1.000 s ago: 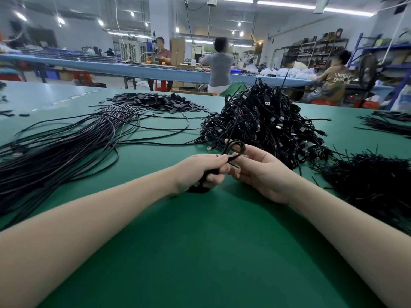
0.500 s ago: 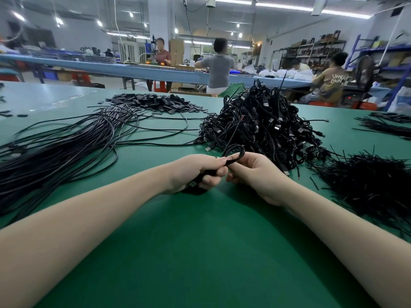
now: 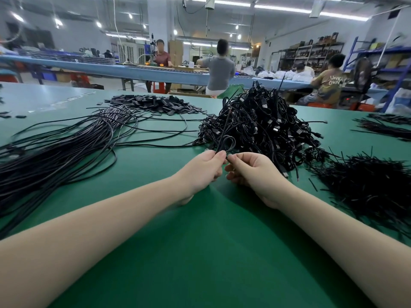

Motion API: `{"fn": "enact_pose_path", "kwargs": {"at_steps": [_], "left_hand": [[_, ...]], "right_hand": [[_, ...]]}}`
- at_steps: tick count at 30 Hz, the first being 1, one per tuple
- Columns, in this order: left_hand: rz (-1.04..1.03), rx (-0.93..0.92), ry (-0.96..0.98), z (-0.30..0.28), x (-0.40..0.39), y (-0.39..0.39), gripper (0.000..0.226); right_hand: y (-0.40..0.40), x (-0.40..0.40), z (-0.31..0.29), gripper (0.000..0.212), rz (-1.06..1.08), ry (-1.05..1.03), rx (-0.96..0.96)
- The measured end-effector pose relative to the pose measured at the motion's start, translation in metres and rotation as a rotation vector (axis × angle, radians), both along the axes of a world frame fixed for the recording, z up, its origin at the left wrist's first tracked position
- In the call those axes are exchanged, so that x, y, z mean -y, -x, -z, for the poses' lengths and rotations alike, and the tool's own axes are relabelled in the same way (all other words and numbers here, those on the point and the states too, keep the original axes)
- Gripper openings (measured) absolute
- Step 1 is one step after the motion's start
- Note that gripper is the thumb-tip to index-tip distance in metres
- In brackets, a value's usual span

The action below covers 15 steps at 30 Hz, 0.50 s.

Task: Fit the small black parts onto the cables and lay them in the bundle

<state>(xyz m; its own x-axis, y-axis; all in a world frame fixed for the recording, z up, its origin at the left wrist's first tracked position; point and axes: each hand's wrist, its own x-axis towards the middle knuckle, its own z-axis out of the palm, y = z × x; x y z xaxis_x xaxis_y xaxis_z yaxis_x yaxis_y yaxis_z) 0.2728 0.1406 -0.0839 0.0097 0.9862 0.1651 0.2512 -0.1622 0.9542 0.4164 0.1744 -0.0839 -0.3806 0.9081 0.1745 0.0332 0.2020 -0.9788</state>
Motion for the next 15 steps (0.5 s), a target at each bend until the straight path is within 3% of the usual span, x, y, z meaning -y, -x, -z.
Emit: {"fn": "enact_pose_path", "kwargs": {"at_steps": [5,11,15], "left_hand": [[-0.029,0.061,-0.058,0.005,-0.001,0.001,0.012],[0.028,0.102,-0.090,0.003,0.004,0.001,0.011],[0.029,0.111,-0.106,0.005,0.003,0.001,0.011]], "right_hand": [[0.000,0.002,-0.005,0.019,-0.057,0.077,-0.016],[-0.006,0.004,-0.013,0.023,-0.174,0.134,0.079],[-0.007,0.004,-0.013,0.017,-0.166,0.173,0.012]]}}
